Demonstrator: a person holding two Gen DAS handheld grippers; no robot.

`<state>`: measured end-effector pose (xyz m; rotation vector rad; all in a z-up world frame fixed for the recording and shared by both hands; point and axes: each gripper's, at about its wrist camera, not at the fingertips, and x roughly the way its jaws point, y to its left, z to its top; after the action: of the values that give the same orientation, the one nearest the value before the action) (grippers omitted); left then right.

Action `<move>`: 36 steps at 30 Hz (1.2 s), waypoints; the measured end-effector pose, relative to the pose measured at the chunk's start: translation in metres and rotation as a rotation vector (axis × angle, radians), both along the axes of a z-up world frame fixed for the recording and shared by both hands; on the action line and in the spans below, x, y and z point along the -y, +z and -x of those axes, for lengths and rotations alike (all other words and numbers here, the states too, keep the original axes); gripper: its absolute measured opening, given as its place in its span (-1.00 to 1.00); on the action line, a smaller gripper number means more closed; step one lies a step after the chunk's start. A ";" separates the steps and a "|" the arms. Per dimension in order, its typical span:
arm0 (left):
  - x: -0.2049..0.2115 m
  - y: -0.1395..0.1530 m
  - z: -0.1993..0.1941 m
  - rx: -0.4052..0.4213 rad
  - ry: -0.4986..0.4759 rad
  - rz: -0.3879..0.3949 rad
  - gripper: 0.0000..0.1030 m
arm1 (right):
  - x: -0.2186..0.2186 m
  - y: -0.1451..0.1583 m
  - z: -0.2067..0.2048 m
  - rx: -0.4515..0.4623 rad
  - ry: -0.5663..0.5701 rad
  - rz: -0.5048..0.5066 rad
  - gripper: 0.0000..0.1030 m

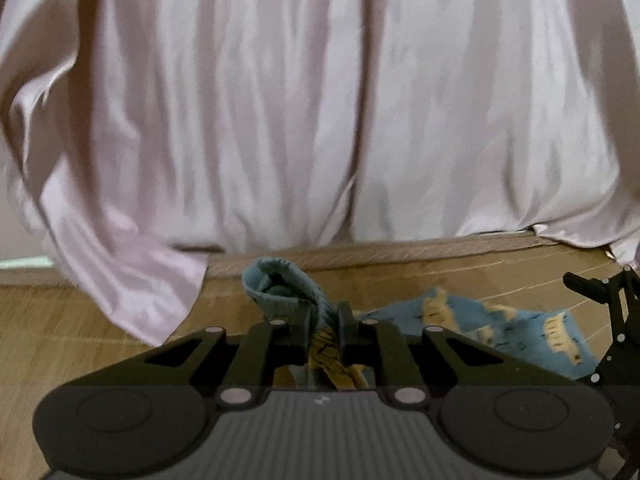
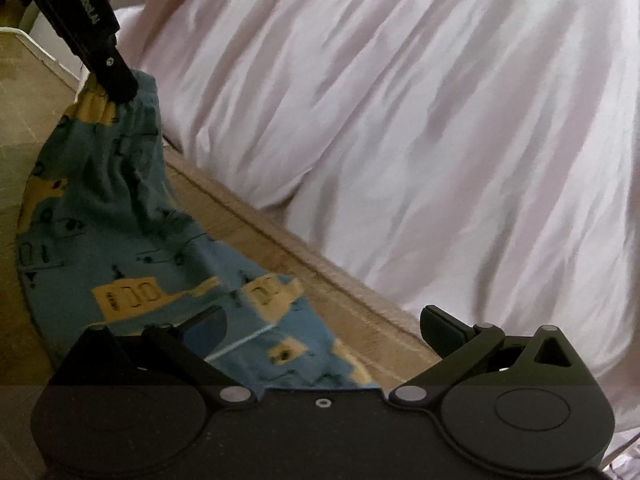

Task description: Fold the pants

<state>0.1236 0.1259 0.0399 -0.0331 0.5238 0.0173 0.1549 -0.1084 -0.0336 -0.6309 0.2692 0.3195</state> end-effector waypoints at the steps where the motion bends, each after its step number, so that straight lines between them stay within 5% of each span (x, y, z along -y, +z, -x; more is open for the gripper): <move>1: 0.008 0.005 0.001 0.016 -0.016 -0.016 -0.74 | 0.007 0.005 0.000 -0.001 0.005 -0.008 0.99; 11: 0.113 0.038 0.005 0.109 -0.303 -0.107 -0.74 | 0.112 0.049 0.003 -0.295 -0.023 -0.347 0.99; 15: 0.157 0.021 -0.003 0.069 -0.399 -0.137 -0.73 | 0.154 0.043 0.000 -0.318 -0.129 -0.456 0.99; 20: 0.210 -0.034 -0.004 -0.002 -0.529 -0.283 -0.70 | 0.195 0.030 -0.008 -0.410 -0.222 -0.614 0.98; 22: 0.222 -0.052 -0.002 -0.041 -0.548 -0.332 -0.60 | 0.204 0.025 -0.011 -0.417 -0.239 -0.625 0.98; 27: 0.236 -0.067 0.016 0.008 -0.545 -0.413 0.21 | 0.215 0.020 -0.017 -0.439 -0.217 -0.663 0.98; 32: 0.241 -0.076 0.015 -0.049 -0.567 -0.453 0.26 | 0.209 0.019 -0.027 -0.450 -0.114 -0.727 0.98; 36: 0.234 -0.084 0.001 -0.152 -0.543 -0.395 0.20 | 0.192 0.017 -0.041 -0.449 -0.061 -0.751 0.95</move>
<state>0.1227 -0.1080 -0.0440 0.5003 0.6602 -0.4098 0.1955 -0.3008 -0.0167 0.1981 0.5604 0.4685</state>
